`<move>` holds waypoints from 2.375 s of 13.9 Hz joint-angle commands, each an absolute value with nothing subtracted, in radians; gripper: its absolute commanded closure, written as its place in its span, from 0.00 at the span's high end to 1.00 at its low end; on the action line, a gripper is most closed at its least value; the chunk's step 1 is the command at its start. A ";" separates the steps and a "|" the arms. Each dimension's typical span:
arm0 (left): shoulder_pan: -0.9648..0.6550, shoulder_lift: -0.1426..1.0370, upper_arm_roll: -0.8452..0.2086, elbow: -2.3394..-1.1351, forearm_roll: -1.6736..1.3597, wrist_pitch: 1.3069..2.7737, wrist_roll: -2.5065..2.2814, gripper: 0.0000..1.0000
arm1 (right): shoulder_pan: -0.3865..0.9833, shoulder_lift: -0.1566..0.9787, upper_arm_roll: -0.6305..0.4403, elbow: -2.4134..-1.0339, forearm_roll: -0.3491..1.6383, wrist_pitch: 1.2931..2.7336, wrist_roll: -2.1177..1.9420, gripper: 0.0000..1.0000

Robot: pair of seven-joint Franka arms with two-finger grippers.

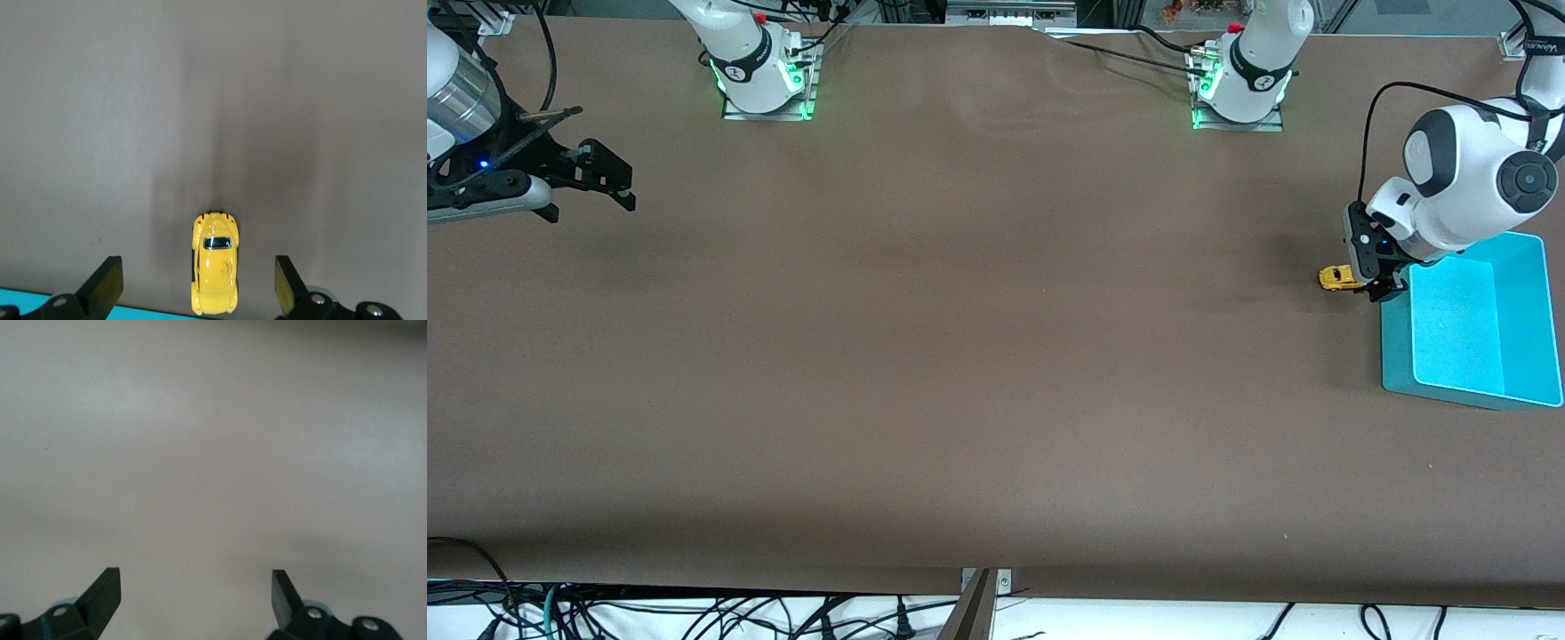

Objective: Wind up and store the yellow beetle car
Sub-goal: 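Grasp the yellow car with the left gripper and carry it toward the box, then lower the held car into the teal box with the left gripper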

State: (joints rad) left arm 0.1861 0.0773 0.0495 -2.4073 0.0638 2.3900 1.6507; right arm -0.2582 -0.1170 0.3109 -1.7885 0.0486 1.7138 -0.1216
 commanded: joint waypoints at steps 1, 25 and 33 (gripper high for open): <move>0.239 0.086 0.040 -2.451 0.083 2.483 1.733 1.00 | -0.245 -0.127 0.299 -1.763 0.067 1.663 -0.104 1.00; 0.308 0.161 0.035 -2.553 0.068 2.725 1.776 0.12 | -0.242 -0.109 0.301 -1.766 0.061 1.663 -0.132 1.00; 0.255 0.126 0.020 -2.148 -0.009 2.134 1.775 0.12 | -0.241 -0.110 0.302 -1.766 0.061 1.664 -0.132 1.00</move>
